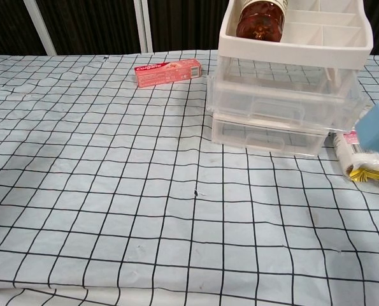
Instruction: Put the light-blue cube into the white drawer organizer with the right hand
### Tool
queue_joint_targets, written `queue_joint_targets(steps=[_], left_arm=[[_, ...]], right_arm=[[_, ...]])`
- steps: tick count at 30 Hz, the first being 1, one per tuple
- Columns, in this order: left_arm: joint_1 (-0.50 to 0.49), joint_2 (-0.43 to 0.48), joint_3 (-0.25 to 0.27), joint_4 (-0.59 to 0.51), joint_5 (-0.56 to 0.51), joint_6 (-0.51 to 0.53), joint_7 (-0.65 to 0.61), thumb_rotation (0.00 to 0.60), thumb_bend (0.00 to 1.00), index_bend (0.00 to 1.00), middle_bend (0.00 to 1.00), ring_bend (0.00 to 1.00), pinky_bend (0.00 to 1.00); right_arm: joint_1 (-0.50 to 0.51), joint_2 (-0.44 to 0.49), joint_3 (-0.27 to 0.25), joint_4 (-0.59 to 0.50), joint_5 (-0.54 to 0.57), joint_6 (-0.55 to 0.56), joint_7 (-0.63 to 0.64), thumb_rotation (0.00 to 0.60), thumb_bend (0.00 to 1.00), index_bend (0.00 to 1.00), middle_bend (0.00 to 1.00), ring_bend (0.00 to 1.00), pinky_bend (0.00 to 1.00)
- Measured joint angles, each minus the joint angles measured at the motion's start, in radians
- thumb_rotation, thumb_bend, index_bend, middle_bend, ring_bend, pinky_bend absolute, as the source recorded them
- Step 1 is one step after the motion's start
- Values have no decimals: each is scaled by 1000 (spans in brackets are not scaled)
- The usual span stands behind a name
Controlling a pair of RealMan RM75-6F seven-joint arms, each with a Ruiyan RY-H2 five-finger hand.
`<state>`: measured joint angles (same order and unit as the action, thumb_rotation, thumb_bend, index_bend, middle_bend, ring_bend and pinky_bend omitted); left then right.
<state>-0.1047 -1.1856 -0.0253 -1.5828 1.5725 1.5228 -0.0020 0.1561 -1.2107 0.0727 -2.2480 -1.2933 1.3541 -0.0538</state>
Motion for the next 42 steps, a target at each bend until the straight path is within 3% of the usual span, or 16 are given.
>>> queue_joint_targets(steps=[4,10,14,20,27,34,42], left_arm=[[0,-1,0,1,1,0,2,600,22,0,0,0,0],[-1,0,-10,7,-2,9,-4,600,22,0,0,0,0],[-2,0,-16,11,-7,12,-14,600,22,0,0,0,0],[-4,1,-23,14,-12,16,-24,600,22,0,0,0,0],[-4,2,-23,14,-14,14,-28,600,22,0,0,0,0],[-3,2,-18,12,-10,12,-24,600,22,0,0,0,0],[-3,2,-17,12,-11,11,-23,600,22,0,0,0,0]], right_arm=[[14,34,55,-48,-3,9,17,600,430,609,830,876,751],[75,23,140,-48,127,-5,-2,600,430,609,830,876,751],[142,-23,204,-21,258,-13,-53,600,429,609,830,876,751],[228,-116,261,49,390,-5,-143,600,412,609,830,876,752],[265,-179,280,99,453,26,-192,600,355,576,830,876,751],[275,-205,277,119,458,41,-200,600,238,357,829,876,751],[277,-221,270,120,433,57,-200,600,194,206,829,876,751]])
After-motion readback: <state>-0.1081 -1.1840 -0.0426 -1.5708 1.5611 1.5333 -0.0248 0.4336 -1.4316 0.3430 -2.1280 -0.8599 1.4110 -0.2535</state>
